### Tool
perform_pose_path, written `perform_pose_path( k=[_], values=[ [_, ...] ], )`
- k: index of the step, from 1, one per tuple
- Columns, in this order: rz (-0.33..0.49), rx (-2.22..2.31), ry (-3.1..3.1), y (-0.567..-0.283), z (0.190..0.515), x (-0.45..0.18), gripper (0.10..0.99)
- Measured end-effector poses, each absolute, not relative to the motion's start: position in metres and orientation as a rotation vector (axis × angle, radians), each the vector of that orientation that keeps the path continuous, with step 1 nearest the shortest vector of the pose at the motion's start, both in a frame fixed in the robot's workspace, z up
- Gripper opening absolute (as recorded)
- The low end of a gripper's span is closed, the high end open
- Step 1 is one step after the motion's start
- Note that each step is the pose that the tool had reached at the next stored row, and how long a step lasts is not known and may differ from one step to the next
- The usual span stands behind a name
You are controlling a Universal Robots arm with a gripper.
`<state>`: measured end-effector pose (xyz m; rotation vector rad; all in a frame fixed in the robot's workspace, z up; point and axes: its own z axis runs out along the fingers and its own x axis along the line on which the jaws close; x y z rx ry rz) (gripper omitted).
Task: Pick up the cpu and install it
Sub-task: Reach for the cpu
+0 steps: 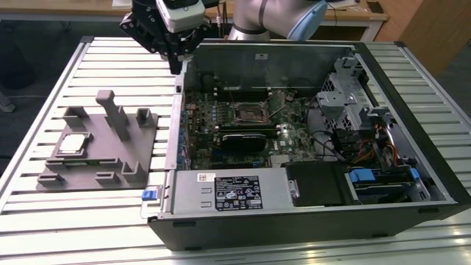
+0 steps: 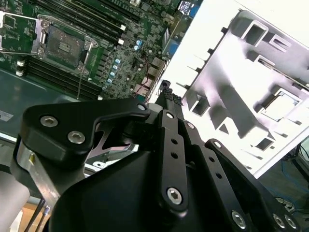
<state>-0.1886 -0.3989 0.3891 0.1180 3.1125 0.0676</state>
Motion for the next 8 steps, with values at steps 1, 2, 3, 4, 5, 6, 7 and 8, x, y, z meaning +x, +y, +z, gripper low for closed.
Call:
perform_pose_path(
  k=[1,2,3,4,5,6,7,8],
  values=[
    [0.068,0.118,3.112,-0.3989,0.3890,-0.1893,0.106],
    [0.068,0.118,3.113,-0.3989,0.3890,-0.1900,0.106],
    [0.068,0.118,3.112,-0.3989,0.3889,-0.1907,0.106],
    [0.068,0.118,3.113,-0.3989,0.3889,-0.1914,0.106],
    [0.068,0.118,3.112,-0.3989,0.3888,-0.1922,0.106],
    [0.068,0.118,3.112,-0.3989,0.3887,-0.1929,0.106],
    [0.068,0.118,3.112,-0.3989,0.3887,-0.1936,0.106],
    [0.068,0.118,3.112,-0.3989,0.3886,-0.1943,0.106]
  ],
)
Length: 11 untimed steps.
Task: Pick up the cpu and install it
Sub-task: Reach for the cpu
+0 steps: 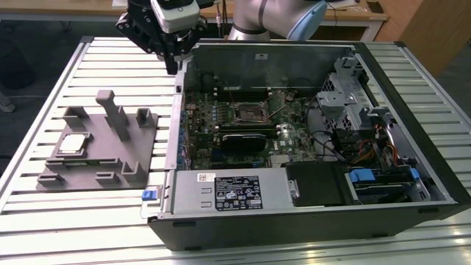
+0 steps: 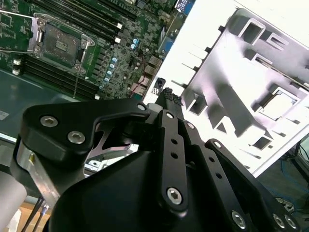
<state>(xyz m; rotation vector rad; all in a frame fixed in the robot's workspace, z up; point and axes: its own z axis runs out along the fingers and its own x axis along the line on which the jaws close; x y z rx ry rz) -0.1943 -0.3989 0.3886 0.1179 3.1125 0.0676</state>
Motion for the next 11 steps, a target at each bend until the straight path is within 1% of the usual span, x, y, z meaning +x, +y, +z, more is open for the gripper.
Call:
perform_pose_path(
  k=[11],
  values=[
    [0.068,0.118,3.112,-0.3989,0.3880,-0.2015,0.106]
  ],
)
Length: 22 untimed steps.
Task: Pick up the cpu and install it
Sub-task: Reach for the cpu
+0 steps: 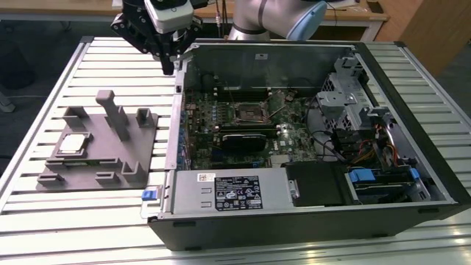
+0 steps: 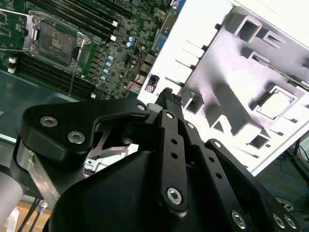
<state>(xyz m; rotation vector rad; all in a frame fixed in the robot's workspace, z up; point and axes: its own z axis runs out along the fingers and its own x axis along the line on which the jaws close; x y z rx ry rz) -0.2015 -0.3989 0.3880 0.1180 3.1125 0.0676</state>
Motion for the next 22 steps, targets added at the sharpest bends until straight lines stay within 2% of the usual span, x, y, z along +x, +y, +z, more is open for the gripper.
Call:
perform_pose_path(
  k=[22],
  values=[
    [0.068,0.118,3.113,-0.399,0.386,-0.219,0.106]
  ],
)
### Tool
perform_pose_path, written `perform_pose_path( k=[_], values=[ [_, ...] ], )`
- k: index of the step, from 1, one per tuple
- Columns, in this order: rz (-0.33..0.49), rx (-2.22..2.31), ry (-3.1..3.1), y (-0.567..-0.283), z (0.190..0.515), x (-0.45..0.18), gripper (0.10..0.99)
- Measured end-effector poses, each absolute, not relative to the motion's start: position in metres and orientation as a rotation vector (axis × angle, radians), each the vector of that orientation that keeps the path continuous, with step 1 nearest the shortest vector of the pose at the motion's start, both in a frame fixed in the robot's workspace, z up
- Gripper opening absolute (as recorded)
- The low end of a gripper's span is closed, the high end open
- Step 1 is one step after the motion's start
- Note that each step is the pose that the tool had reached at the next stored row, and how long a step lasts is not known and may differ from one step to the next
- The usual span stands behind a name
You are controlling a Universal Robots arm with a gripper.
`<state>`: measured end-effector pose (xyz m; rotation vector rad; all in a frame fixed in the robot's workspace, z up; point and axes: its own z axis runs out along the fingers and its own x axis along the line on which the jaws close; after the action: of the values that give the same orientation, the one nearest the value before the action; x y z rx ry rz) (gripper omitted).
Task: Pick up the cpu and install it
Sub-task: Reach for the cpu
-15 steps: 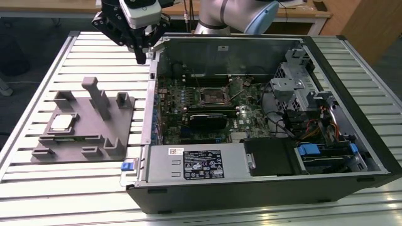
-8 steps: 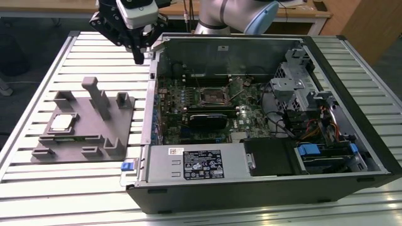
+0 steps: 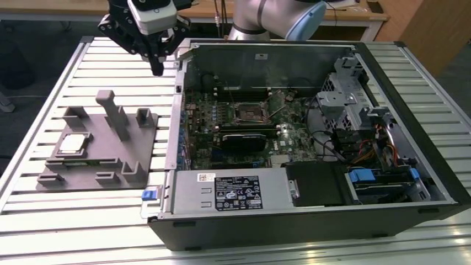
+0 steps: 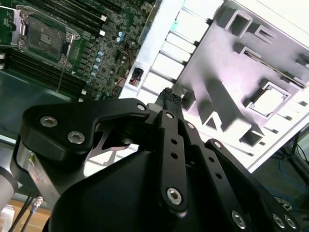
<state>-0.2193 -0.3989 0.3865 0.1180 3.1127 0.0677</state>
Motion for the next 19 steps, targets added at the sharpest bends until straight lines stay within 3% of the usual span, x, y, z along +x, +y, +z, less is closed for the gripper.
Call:
perform_pose_path(
  k=[19],
  values=[
    [0.068,0.118,3.113,-0.399,0.385,-0.233,0.106]
  ],
)
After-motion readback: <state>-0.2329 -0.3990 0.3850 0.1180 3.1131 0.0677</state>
